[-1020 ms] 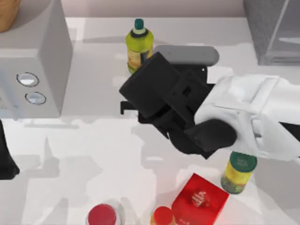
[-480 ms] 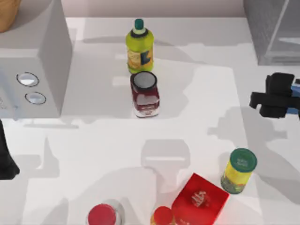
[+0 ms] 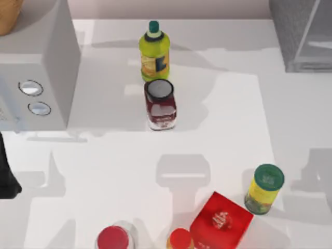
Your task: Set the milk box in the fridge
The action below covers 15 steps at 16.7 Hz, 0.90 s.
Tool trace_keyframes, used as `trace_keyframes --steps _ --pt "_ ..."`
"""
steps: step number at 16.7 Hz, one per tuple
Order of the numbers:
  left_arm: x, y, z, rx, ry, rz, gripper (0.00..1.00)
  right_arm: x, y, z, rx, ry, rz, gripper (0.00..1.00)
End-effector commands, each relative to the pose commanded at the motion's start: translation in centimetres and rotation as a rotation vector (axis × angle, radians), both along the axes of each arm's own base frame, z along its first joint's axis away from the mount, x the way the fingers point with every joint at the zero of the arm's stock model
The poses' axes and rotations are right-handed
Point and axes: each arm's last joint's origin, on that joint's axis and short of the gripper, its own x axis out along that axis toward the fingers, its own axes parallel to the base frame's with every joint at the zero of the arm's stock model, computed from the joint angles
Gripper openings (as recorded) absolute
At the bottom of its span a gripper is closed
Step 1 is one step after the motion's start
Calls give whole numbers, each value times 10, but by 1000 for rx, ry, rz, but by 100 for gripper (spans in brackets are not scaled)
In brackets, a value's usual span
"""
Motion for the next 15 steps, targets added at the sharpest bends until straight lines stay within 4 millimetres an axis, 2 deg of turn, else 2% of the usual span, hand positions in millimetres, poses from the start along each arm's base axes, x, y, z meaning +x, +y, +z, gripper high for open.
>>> trace_keyframes --steps 2,5,13,15 --pt "0 0 0 0 0 0 100 -6 -9 -13 -34 -74 -15 0" --pt "0 0 0 0 0 0 100 -11 -18 -21 -75 -166 -40 0" --pt "0 0 0 0 0 0 100 -13 -20 -21 -87 -200 -50 0" --pt "0 0 0 0 0 0 100 -12 -21 -13 -87 -221 -52 0"
